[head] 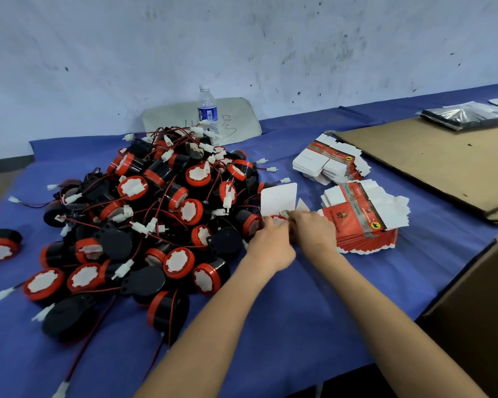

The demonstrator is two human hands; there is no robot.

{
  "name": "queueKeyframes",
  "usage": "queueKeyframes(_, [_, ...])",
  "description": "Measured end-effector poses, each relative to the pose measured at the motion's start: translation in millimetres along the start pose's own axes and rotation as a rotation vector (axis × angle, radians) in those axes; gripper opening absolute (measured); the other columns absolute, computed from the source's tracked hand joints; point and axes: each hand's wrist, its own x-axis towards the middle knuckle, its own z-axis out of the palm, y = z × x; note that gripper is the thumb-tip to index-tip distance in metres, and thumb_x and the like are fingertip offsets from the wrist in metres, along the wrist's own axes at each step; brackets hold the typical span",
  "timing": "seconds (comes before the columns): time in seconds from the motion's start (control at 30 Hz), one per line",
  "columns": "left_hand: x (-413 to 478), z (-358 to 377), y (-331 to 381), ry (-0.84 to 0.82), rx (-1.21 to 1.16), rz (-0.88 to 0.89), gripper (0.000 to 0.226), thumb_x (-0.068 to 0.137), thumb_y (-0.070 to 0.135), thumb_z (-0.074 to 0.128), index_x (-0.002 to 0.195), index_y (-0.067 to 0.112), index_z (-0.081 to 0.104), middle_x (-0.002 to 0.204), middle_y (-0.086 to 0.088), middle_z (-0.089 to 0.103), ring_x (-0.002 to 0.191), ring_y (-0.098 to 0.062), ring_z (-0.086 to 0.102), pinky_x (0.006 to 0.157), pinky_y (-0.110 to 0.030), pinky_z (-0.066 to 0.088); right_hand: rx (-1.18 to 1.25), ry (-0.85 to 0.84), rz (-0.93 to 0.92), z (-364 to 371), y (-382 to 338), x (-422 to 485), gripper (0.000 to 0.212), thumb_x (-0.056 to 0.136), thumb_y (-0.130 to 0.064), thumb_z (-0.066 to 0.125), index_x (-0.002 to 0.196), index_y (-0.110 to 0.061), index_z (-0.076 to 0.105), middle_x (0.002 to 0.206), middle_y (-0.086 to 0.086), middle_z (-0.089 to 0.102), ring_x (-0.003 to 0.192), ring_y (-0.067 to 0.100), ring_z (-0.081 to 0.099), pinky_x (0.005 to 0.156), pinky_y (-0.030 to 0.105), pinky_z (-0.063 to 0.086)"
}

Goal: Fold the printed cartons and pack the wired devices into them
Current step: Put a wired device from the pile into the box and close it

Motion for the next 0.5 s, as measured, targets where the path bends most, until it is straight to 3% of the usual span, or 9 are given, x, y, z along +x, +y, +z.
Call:
queueKeyframes(0.17, [7.6,4.3,9.5,-0.021,0.168,-0.011,0.075,0.088,0.006,0.052,0.151,0.012,0.011,0.141,-0.022,0.031,0.115,-0.042,0.052,0.084,-0.044,0.046,0.044,-0.165,-0.168,-6.0,12.0,-8.3,0.034,0.097,-0.022,0.046,0.13,-0.015,0.052,0.138,0.0,0.047,0.11,0.031,0.055,0.075,0.038,0.045])
queueKeyframes(0.3, [7.4,11.5,8.7,-0.044,0.285,-0.037,0.08,0.091,0.012,0.054,0.154,0.02,0.005,0.151,-0.02,0.009,0.114,-0.039,0.055,0.089,-0.042,0.047,0.075,0.009,-0.192,-2.2,17.5,-25.6,0.023,0.098,-0.02,0.048,0.106,-0.005,0.063,0.131,0.008,0.043,0.094,0.031,0.053,0.06,0.034,0.034])
queueKeyframes(0.33, [8.3,12.3,8.5,-0.042,0.29,-0.037,0.079,0.092,0.013,0.054,0.154,0.021,0.006,0.151,-0.019,0.008,0.114,-0.038,0.055,0.089,-0.042,0.048,0.081,0.021,-0.17,-0.8,16.6,-29.0,0.024,0.098,-0.021,0.049,0.109,-0.005,0.062,0.133,0.008,0.043,0.095,0.031,0.055,0.06,0.033,0.034])
queueKeyframes(0.43, [11.2,11.4,10.8,-0.007,0.258,-0.045,0.067,0.095,0.015,0.05,0.152,0.022,0.016,0.15,-0.016,0.011,0.114,-0.037,0.055,0.088,-0.041,0.048,0.051,-0.038,-0.098,9.6,7.9,-36.4,0.045,0.098,-0.024,0.046,0.142,-0.012,0.04,0.152,0.004,0.031,0.116,0.024,0.054,0.078,0.033,0.046])
queueKeyframes(0.5, [12.0,12.2,12.7,0.026,0.263,-0.045,0.059,0.097,0.017,0.047,0.15,0.02,0.021,0.15,-0.015,0.012,0.112,-0.035,0.056,0.086,-0.04,0.049,0.041,-0.073,-0.057,15.0,1.8,-39.9,0.059,0.099,-0.024,0.043,0.152,-0.013,0.019,0.161,0.001,0.015,0.129,0.02,0.045,0.095,0.028,0.043])
